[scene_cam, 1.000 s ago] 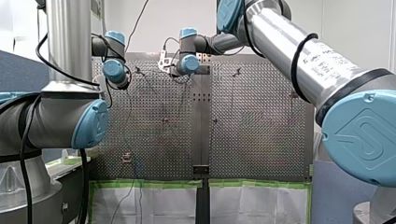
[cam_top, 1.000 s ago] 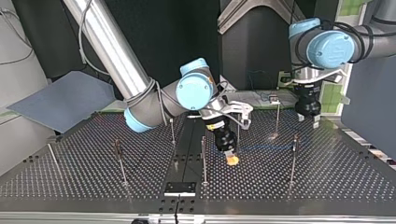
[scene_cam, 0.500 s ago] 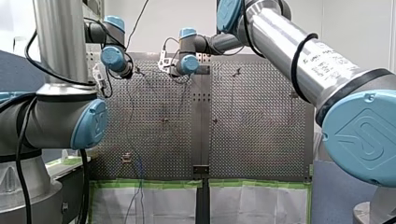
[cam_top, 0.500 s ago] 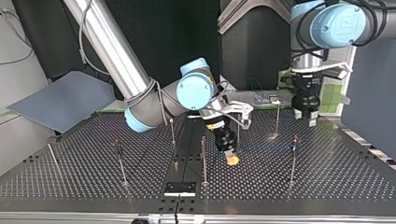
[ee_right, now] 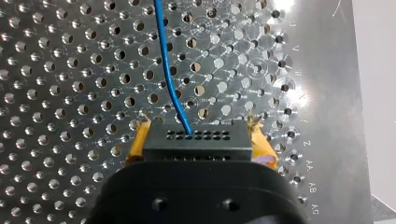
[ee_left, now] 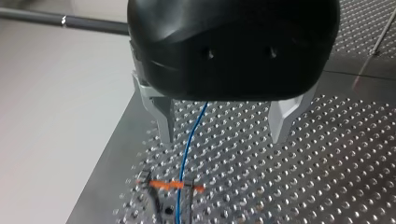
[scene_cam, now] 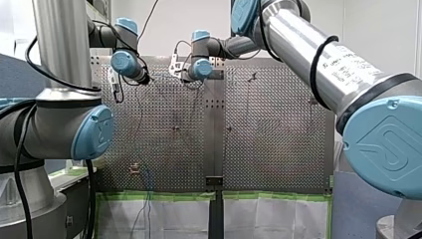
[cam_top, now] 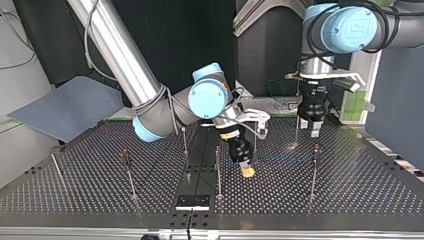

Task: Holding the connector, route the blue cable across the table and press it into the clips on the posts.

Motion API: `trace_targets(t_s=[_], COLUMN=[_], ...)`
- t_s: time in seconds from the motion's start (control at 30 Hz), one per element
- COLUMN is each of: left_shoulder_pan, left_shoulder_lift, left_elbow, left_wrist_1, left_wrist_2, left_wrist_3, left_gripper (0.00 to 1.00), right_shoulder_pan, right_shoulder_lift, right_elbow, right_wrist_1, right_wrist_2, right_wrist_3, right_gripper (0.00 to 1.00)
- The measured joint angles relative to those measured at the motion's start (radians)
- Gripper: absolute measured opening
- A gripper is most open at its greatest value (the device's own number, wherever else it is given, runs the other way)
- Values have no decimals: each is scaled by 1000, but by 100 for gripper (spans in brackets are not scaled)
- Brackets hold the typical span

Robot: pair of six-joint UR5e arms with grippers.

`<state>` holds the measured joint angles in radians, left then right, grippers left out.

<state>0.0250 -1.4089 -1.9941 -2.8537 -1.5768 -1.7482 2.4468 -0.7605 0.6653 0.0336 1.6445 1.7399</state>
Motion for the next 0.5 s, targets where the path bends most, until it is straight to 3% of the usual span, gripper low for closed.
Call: trace_targets(t_s=[0.27,0.5], left_shoulder_pan=[-36,-65], left_shoulder_lift=[-15,-70], left_elbow=[24,78], left_wrist_1=[57,70], left_wrist_2=[-4,-27], left_wrist_3=[3,14], left_gripper=[100,100], right_shoulder_pan=[-1,-1], right_shoulder_lift=[0,1], right_elbow=[0,0], right_wrist_1=[-1,-2], right_wrist_2=[0,0], right_wrist_3=[0,0], right_gripper=[0,0])
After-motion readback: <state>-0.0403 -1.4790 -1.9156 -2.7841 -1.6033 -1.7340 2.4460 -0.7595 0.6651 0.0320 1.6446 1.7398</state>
